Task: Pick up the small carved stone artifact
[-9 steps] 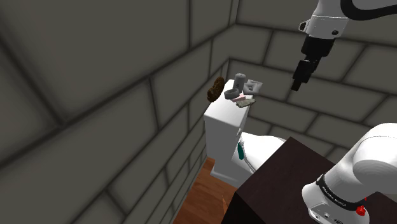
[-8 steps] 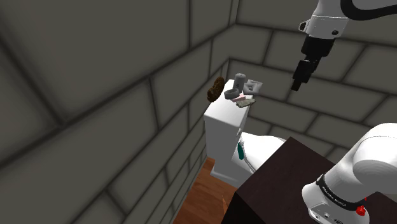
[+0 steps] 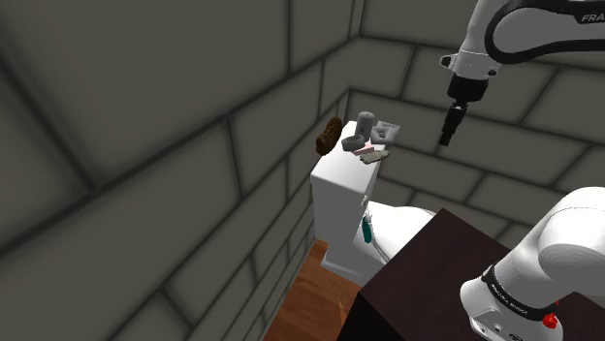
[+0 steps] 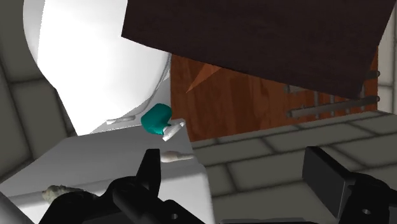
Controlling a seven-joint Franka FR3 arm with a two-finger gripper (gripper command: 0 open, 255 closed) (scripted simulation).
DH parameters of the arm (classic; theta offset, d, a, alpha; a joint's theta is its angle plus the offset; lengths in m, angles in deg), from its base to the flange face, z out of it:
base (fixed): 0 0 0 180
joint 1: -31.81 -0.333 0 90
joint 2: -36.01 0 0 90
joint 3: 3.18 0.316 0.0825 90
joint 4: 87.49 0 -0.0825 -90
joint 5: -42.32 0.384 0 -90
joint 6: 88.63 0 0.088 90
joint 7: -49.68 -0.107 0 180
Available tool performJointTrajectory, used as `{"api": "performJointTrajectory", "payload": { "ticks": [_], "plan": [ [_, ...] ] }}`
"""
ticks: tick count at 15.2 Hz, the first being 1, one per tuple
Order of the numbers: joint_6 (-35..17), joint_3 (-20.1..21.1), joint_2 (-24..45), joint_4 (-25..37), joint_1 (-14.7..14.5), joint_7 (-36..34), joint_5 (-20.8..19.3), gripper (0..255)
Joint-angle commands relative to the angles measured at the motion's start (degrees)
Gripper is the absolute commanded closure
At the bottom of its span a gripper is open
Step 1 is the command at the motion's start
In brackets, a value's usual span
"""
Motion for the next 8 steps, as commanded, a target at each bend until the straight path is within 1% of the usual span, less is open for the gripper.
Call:
{"api": "performJointTrajectory", "payload": {
  "ticks": [1, 5, 8],
  "plan": [
    [-3.4, -2.5, 2.5, -0.5, -0.3, 4.8, -1.8, 0],
    [-10.3, -7.4, 9.3, 0.1, -1.3, 13.9, -4.1, 0],
    [-15.6, -11.0, 15.3, 1.5, -2.4, 20.9, -4.7, 0]
  ]
}}
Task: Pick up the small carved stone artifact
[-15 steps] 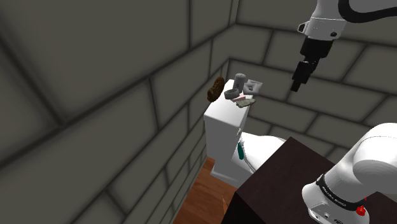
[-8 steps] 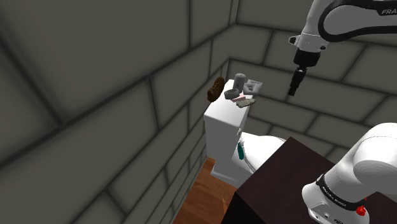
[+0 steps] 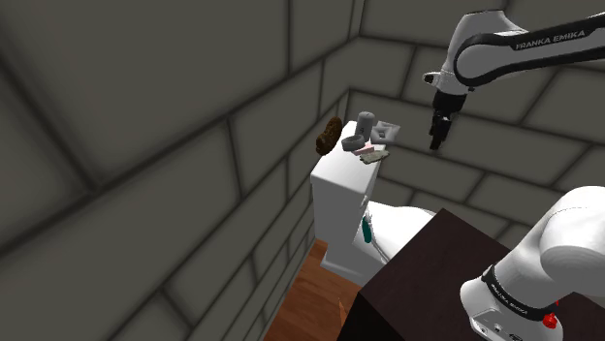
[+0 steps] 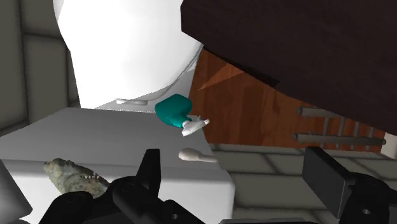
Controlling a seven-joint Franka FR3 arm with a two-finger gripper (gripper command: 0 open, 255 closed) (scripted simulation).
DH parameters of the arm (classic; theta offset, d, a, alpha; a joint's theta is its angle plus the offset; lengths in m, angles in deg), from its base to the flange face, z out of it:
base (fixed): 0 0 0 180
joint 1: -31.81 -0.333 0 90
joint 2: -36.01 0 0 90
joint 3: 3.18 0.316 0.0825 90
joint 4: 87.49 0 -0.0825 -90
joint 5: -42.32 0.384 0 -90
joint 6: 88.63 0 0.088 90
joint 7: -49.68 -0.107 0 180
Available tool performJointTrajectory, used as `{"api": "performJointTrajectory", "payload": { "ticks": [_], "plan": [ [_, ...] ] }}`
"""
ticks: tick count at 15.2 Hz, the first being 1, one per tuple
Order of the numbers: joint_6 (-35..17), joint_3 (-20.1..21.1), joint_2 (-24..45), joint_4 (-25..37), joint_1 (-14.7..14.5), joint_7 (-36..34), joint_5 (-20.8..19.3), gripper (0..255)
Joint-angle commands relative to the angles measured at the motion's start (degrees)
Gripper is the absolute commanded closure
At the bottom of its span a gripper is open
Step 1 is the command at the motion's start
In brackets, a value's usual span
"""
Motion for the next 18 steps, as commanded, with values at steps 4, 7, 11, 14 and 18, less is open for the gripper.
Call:
{"api": "performJointTrajectory", "payload": {
  "ticks": [4, 7, 11, 14, 18],
  "plan": [
    [-8.6, -5.6, 11.5, 3.8, -2.4, 12.4, 1.1, 0],
    [-13.1, -8.2, 19.0, 7.0, -3.8, 20.5, 3.9, 0],
    [-17.8, -9.8, 29.6, 12.4, -4.5, 32.0, 9.9, 0],
    [-20.2, -9.0, 37.4, 17.2, -3.4, 40.5, 15.1, 0],
    [-22.0, -6.0, 47.0, 24.6, -0.4, 50.1, 20.6, 0]
  ]
}}
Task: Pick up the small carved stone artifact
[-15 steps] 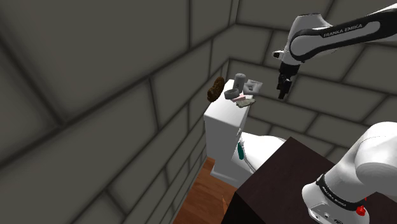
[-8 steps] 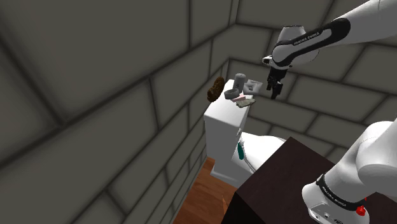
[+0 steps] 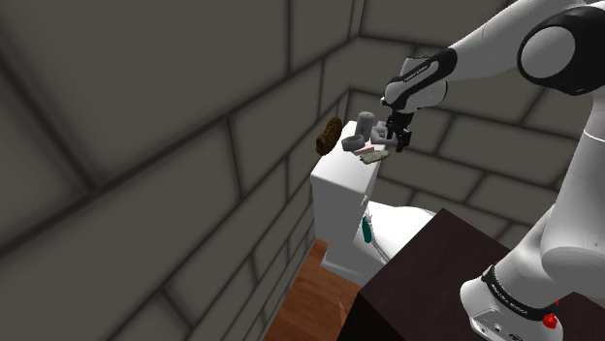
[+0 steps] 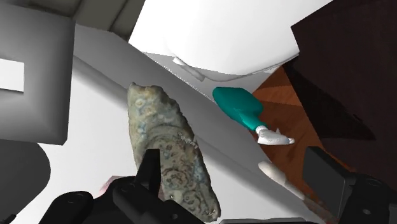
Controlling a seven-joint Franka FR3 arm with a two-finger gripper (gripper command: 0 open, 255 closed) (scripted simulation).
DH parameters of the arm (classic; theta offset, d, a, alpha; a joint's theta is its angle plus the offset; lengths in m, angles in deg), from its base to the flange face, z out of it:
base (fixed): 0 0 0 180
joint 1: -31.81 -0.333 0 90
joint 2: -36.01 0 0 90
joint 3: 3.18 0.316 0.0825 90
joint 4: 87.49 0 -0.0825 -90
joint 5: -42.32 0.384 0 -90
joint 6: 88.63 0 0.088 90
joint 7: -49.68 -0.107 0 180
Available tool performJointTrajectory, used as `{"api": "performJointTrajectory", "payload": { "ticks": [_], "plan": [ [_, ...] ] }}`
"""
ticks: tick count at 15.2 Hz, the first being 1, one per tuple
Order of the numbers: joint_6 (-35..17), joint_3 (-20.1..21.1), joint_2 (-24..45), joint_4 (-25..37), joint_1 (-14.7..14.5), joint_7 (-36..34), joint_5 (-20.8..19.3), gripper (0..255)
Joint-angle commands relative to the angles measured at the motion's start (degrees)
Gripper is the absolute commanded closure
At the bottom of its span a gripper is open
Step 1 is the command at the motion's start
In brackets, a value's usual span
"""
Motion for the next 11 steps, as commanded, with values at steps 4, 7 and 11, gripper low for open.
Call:
{"api": "performJointTrajectory", "payload": {
  "ticks": [4, 7, 11],
  "plan": [
    [-1.3, 4.4, 11.2, 10.1, 4.2, 10.1, 4.5, 0],
    [-2.4, 5.0, 12.5, 10.3, 4.6, 10.6, 5.1, 0],
    [-4.6, 5.8, 14.7, 10.3, 5.3, 11.2, 6.1, 0]
  ]
}}
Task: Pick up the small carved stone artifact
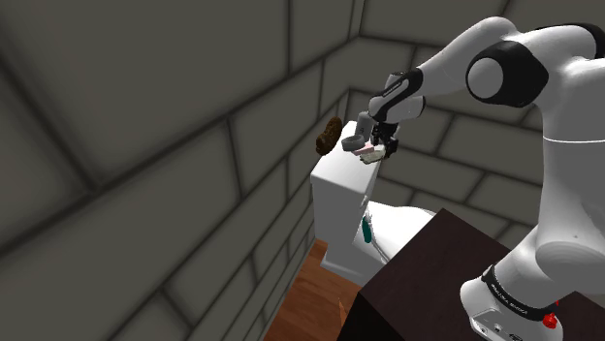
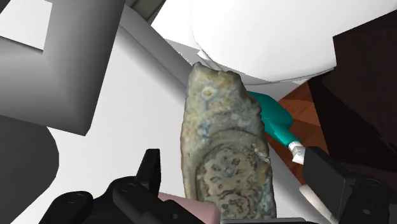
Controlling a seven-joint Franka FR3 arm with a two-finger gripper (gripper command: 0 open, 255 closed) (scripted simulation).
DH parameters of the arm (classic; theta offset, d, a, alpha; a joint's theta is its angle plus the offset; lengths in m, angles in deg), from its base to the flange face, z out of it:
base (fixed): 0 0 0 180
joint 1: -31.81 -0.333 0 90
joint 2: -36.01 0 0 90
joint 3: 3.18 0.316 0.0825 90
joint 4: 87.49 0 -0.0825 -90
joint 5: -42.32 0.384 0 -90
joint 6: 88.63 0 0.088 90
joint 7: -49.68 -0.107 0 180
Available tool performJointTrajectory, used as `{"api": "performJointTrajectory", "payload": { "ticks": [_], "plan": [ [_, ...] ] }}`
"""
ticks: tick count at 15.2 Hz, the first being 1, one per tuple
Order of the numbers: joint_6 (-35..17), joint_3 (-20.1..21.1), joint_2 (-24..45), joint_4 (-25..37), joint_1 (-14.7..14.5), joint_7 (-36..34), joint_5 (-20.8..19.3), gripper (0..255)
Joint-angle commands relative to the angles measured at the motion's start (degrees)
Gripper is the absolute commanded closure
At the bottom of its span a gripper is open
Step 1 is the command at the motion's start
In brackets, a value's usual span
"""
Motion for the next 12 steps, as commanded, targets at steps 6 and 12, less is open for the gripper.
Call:
{"api": "performJointTrajectory", "payload": {
  "ticks": [6, 12],
  "plan": [
    [-1.4, 0.6, 1.7, 0.3, 0.5, 0.4, 0.8, 255],
    [-1.4, 0.6, 1.7, 0.3, 0.5, 0.4, 0.8, 255]
  ]
}}
